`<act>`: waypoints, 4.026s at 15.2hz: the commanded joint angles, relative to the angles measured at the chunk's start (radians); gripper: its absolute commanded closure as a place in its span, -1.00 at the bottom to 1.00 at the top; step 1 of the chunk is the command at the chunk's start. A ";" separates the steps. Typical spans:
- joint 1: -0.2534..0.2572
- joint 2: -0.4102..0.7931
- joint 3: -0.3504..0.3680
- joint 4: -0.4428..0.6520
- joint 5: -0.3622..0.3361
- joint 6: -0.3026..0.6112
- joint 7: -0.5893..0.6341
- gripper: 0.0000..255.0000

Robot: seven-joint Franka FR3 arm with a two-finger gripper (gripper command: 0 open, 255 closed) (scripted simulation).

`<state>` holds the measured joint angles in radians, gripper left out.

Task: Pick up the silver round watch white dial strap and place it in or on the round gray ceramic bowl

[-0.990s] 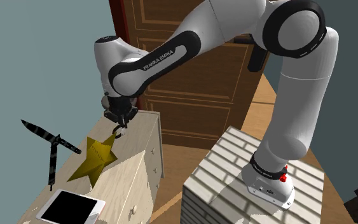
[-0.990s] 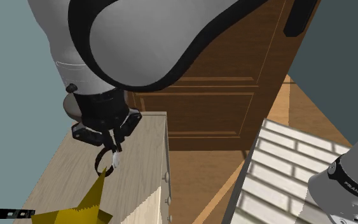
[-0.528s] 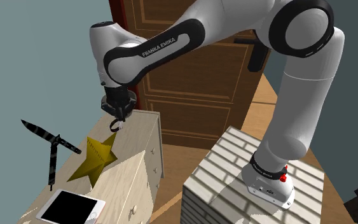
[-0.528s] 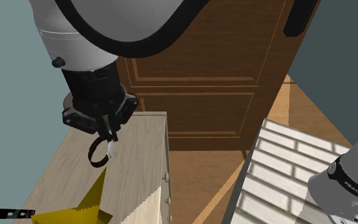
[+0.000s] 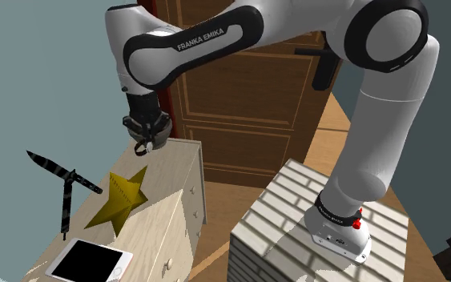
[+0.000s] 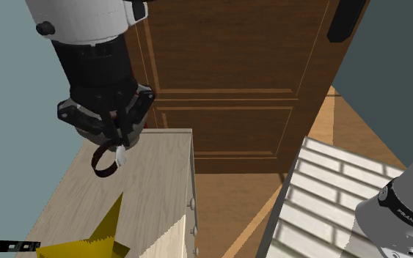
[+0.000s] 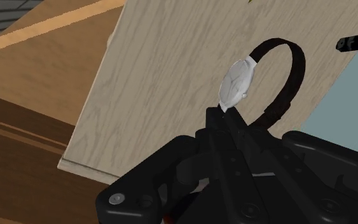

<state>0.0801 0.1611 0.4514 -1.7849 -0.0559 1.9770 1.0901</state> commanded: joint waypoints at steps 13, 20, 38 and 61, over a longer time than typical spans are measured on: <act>-0.040 0.113 -0.042 0.269 -0.032 -0.164 -0.093 1.00; -0.058 0.325 -0.087 0.598 -0.085 -0.289 -0.189 1.00; -0.085 0.391 -0.105 0.490 -0.100 -0.119 -0.215 1.00; -0.076 0.385 -0.102 0.607 -0.096 -0.240 -0.221 -1.00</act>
<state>0.0037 0.5452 0.3499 -1.1796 -0.1521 1.7380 0.8692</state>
